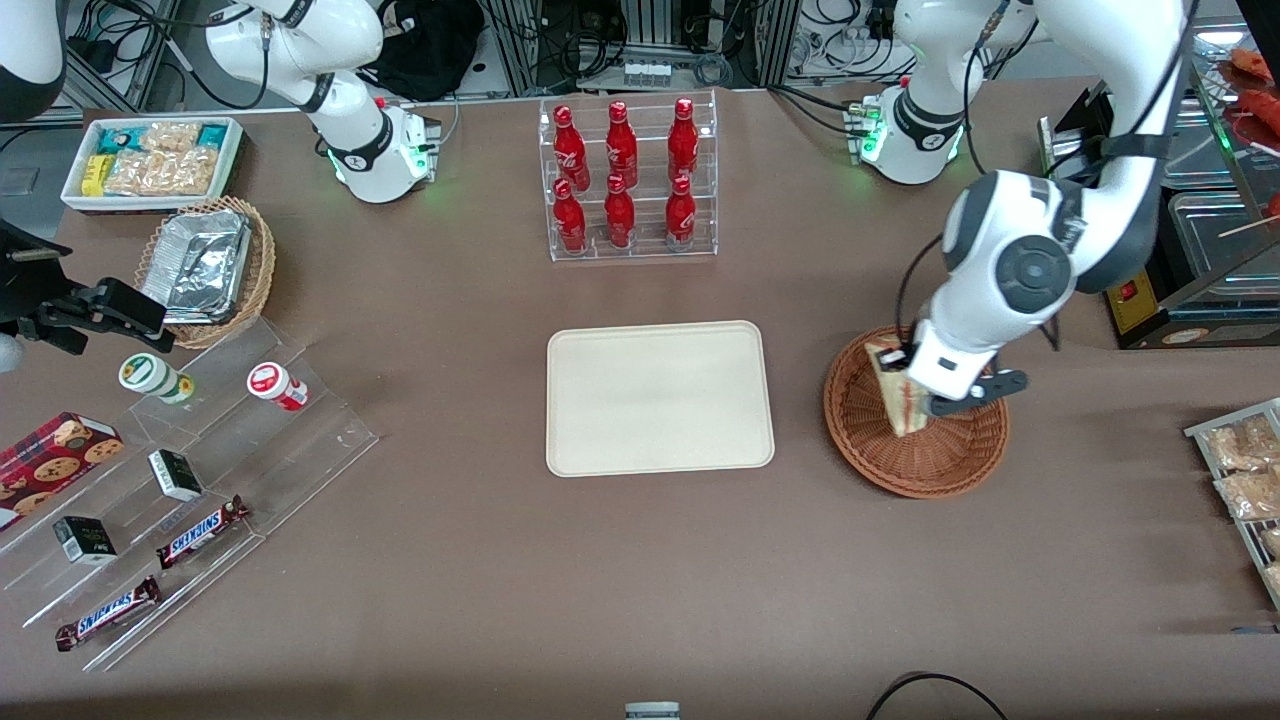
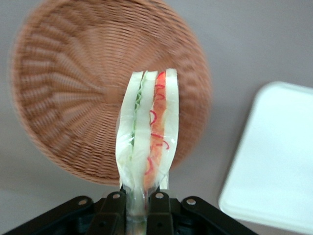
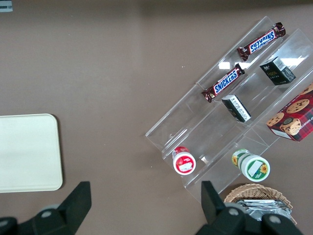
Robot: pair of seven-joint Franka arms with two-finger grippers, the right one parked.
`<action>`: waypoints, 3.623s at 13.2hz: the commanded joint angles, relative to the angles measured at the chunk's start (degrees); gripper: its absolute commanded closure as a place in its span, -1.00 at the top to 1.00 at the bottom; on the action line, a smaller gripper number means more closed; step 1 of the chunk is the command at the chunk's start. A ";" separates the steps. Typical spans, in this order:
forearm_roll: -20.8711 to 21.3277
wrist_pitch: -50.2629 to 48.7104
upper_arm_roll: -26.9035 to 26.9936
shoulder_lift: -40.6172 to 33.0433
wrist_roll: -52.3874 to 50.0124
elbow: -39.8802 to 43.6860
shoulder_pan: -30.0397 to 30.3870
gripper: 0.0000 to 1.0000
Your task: Place sandwich from basket to tray
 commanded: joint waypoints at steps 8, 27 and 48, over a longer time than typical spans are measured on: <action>2.23 -1.19 -1.69 18.01 -10.96 21.23 -18.47 -0.91; 17.08 0.57 -1.34 35.71 -31.73 38.22 -29.56 1.00; 10.34 -17.80 -1.34 4.79 -11.63 20.05 -4.89 1.00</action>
